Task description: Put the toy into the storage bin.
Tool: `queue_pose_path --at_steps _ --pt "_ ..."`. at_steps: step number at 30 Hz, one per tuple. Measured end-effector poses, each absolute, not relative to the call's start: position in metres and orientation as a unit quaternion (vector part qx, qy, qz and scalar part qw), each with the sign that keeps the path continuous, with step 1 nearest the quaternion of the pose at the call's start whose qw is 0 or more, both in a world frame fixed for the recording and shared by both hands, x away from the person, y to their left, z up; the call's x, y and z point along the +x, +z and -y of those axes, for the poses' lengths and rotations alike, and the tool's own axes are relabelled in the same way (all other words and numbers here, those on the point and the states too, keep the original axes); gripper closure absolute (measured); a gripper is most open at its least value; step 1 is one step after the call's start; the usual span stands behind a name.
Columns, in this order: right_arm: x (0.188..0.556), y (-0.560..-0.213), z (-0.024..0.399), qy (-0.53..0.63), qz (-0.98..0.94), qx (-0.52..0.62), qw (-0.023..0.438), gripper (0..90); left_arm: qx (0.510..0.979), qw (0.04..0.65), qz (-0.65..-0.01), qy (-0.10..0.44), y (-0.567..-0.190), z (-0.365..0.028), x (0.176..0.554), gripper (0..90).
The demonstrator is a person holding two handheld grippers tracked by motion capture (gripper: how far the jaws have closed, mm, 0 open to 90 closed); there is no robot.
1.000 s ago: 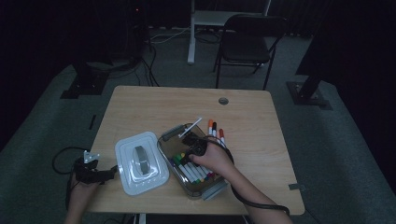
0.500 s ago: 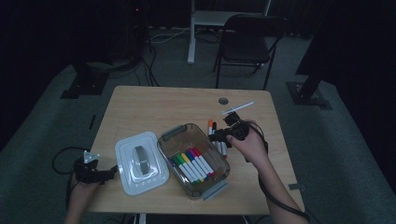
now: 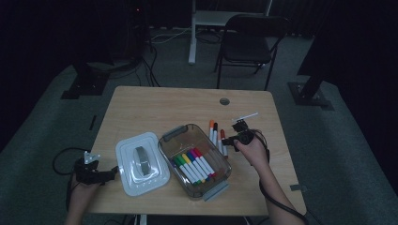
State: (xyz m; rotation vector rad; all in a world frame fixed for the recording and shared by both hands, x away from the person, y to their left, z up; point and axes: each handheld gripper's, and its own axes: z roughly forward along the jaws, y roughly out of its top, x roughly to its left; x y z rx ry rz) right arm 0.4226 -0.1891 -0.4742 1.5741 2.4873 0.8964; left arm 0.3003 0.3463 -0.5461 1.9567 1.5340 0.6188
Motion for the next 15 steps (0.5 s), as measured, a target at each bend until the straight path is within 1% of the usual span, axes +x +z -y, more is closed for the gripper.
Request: queue_pose_path --at_steps 1,2,8,15 --pt "0.423 -0.474 0.189 0.291 -0.808 0.511 0.032 59.2 0.732 0.286 -0.574 0.232 -0.546 -0.346 0.3 0.5" --pt "0.428 -0.484 0.19 0.286 -0.802 0.523 0.037 59.9 0.732 0.286 -0.574 0.231 -0.546 -0.346 0.3 0.5" --pt "0.44 -0.503 0.188 0.271 -0.794 0.544 0.033 61.8 0.732 0.286 -0.574 0.232 -0.546 -0.346 0.3 0.5" --pt "0.446 -0.511 0.187 0.259 -0.791 0.553 0.03 63.2 0.732 0.286 -0.574 0.232 -0.546 -0.346 0.3 0.5"
